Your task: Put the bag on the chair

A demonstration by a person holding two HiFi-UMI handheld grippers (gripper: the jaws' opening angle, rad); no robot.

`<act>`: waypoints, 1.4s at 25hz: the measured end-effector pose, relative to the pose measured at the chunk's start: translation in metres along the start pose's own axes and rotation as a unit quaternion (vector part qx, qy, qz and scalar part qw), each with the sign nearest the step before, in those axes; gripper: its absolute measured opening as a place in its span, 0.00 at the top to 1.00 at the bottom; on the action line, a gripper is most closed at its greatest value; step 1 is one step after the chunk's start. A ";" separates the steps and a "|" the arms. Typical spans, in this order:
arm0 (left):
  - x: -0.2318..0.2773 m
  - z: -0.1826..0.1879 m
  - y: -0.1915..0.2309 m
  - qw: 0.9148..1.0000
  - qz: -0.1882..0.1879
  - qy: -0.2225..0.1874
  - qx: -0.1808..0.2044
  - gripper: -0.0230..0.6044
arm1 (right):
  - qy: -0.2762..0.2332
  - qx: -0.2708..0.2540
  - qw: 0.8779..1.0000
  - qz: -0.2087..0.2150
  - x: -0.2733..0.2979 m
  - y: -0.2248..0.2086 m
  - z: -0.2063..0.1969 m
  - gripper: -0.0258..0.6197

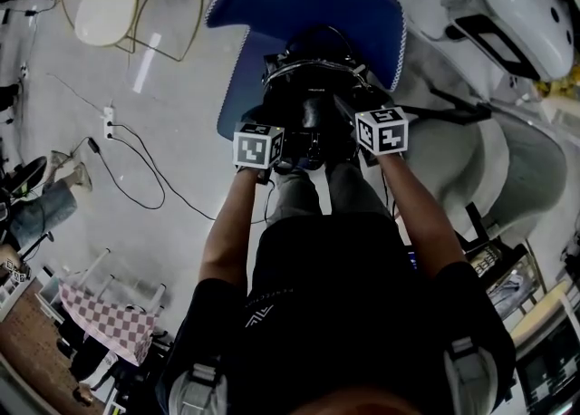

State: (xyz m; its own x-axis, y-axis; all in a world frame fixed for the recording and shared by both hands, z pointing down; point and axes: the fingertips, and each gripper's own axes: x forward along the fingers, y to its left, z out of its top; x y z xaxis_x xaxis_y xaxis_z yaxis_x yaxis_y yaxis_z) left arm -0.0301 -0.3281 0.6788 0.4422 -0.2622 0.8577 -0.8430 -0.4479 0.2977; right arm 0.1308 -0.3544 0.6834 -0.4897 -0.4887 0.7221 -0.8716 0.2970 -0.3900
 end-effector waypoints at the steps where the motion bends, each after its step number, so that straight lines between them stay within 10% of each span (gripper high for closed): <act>1: 0.001 0.003 0.002 1.000 0.006 0.000 0.000 0.52 | -0.003 0.004 1.000 -0.010 -0.002 -0.004 0.002 0.51; 12: -0.028 0.012 0.013 0.998 0.039 -0.055 -0.014 0.62 | -0.062 -0.014 0.996 -0.067 -0.031 0.007 0.018 0.51; 19: -0.070 0.022 0.002 0.990 0.053 -0.128 -0.004 0.88 | -0.091 -0.014 0.994 -0.064 -0.062 0.035 0.016 0.52; 24: -0.092 0.018 -0.013 0.989 0.031 -0.141 0.015 0.90 | -0.104 -0.023 0.990 -0.094 -0.084 0.042 0.014 0.83; 35: -0.123 -0.017 -0.037 0.990 -0.010 -0.135 0.029 0.92 | -0.101 0.018 0.990 -0.095 -0.119 0.072 -0.019 0.87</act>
State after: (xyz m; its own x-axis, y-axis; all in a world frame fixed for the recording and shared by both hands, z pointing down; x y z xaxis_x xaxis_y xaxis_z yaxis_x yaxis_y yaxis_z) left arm -0.0589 -0.2648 0.5698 0.5306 -0.4691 0.7060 -0.8180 -0.5018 0.2813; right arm 0.1267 -0.2595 0.5801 -0.3077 -0.6881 0.6572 -0.9472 0.1560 -0.2801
